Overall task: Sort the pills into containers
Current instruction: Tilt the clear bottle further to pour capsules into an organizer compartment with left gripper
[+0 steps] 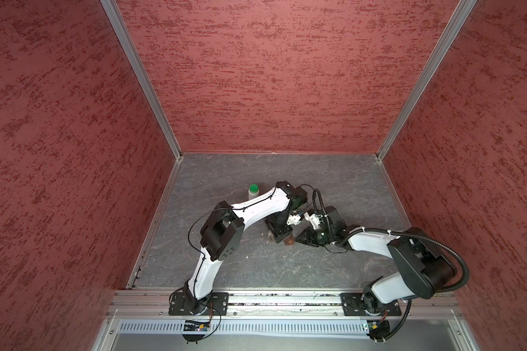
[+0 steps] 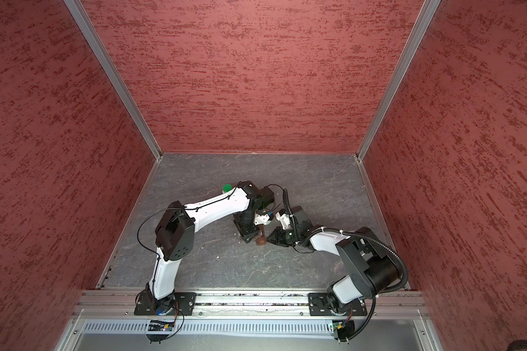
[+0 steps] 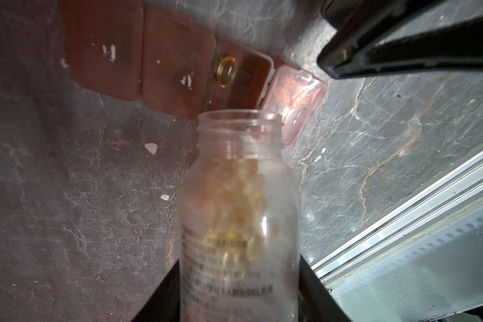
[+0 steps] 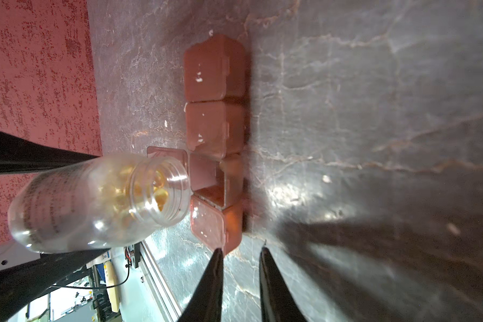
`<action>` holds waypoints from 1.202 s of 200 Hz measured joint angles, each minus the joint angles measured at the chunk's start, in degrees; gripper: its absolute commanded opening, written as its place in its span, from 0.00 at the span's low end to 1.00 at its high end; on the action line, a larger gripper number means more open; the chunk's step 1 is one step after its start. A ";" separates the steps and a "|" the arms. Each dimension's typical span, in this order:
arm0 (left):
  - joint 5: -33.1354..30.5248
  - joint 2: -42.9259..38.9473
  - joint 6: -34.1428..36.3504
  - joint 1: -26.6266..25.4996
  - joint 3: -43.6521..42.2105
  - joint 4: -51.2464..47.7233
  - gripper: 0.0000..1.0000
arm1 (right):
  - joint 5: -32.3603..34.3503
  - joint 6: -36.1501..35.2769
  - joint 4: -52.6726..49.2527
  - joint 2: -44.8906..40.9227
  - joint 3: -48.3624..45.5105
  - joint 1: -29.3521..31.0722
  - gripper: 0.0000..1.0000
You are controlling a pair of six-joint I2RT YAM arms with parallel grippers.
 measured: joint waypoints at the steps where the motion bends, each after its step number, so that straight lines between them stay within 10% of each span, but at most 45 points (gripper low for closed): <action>1: 0.00 0.02 0.00 -0.02 0.02 -0.04 0.00 | 0.00 0.00 0.00 0.00 0.00 0.00 0.24; 240: -1.29 1.84 0.98 -0.33 2.47 -1.46 0.00 | -0.02 0.02 0.63 0.76 0.00 0.00 0.24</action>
